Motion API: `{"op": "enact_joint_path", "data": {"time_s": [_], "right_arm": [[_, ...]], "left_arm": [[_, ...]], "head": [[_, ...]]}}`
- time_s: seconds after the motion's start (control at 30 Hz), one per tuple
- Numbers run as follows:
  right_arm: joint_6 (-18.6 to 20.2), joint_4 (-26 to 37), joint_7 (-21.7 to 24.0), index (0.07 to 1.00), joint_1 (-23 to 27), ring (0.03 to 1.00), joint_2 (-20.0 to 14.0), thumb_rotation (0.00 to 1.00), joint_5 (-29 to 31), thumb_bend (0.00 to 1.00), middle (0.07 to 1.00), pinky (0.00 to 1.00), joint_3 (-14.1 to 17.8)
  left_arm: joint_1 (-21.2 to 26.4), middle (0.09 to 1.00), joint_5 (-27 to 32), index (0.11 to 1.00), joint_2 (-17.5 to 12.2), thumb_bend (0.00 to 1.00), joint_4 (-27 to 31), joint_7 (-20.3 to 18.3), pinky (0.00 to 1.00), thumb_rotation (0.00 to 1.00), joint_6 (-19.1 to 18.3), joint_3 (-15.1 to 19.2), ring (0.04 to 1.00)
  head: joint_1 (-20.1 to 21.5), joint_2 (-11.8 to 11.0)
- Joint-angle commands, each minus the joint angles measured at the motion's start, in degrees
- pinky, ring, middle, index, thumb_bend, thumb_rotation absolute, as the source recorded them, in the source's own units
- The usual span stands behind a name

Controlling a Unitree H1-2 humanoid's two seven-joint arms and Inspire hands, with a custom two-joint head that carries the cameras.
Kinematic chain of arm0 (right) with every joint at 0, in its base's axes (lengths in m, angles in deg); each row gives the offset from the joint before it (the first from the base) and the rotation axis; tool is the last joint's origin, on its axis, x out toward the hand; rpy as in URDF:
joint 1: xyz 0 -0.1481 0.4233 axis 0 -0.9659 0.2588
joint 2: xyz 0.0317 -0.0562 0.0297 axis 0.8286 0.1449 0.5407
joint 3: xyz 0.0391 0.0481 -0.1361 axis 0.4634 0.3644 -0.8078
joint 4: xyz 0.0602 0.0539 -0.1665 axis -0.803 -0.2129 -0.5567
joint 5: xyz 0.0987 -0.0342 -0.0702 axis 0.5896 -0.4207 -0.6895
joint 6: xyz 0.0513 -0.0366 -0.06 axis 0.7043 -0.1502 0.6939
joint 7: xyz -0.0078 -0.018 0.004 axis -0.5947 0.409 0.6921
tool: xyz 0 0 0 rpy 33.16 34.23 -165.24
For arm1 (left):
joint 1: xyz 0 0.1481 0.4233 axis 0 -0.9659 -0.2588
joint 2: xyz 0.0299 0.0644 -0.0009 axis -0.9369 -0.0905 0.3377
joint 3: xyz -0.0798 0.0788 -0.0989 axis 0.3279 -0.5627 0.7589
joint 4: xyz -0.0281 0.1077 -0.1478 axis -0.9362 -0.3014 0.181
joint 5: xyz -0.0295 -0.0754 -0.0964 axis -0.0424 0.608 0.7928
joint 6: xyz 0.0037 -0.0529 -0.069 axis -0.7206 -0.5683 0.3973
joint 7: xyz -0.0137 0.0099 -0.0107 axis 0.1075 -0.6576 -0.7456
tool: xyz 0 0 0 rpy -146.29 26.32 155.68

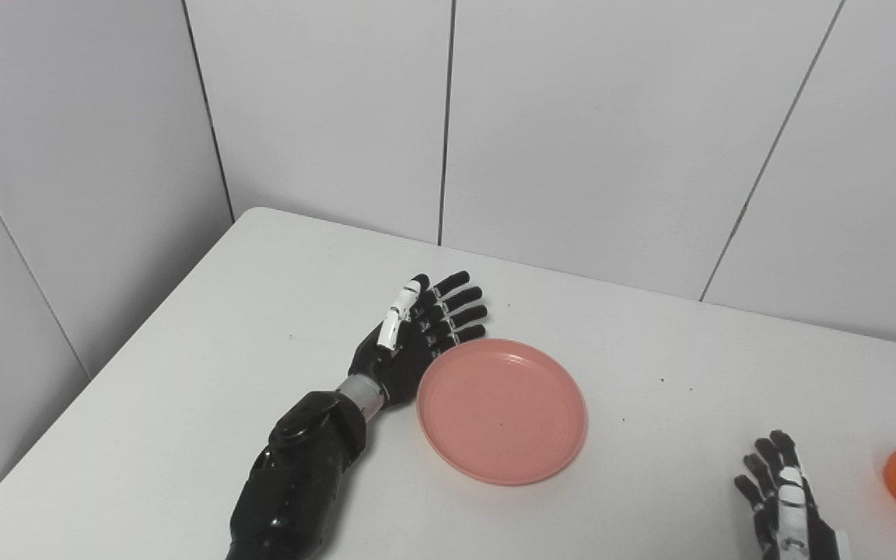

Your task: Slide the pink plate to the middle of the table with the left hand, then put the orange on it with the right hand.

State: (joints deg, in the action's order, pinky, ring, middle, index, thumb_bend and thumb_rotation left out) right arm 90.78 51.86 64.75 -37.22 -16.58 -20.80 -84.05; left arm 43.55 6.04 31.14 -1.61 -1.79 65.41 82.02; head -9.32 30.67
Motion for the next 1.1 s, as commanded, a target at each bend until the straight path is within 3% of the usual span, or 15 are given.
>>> {"op": "enact_joint_path", "data": {"time_s": [0.0, 0.4, 0.73, 1.07], "right_arm": [[-1.3, 0.9, -0.2, 0.933, 0.7, 0.921, 0.4, 1.00, -0.3, 0.20, 0.930, 0.90, -0.1], [-1.7, 0.6, -1.1, 0.922, 1.0, 0.903, 1.2, 1.00, -0.7, 0.20, 0.917, 0.87, -0.3], [0.9, 2.3, -0.8, 0.934, 0.5, 0.912, 1.8, 1.00, 0.2, 0.22, 0.930, 0.88, -0.5], [2.6, 3.7, -1.0, 0.936, 0.4, 0.915, 2.2, 1.00, 0.1, 0.20, 0.936, 0.87, -1.0]], "left_arm": [[-3.1, 0.833, -2.3, 0.825, 1.0, 0.35, -1.5, 1.6, 0.81, 1.00, -1.7, -1.0, 0.823], [-4.6, 0.832, -4.3, 0.825, 5.1, 0.35, 1.9, 3.6, 0.81, 1.00, -2.8, -2.6, 0.822], [-6.5, 0.832, -6.8, 0.824, 9.1, 0.36, 6.3, 6.1, 0.81, 1.00, -3.2, -5.4, 0.821], [-9.1, 0.856, -8.4, 0.843, 10.4, 0.36, 9.8, 6.3, 0.83, 1.00, -3.4, -7.5, 0.846]], "head": [[0.0, 0.1], [1.4, 1.1], [3.1, 2.0], [4.9, 3.0]]}}
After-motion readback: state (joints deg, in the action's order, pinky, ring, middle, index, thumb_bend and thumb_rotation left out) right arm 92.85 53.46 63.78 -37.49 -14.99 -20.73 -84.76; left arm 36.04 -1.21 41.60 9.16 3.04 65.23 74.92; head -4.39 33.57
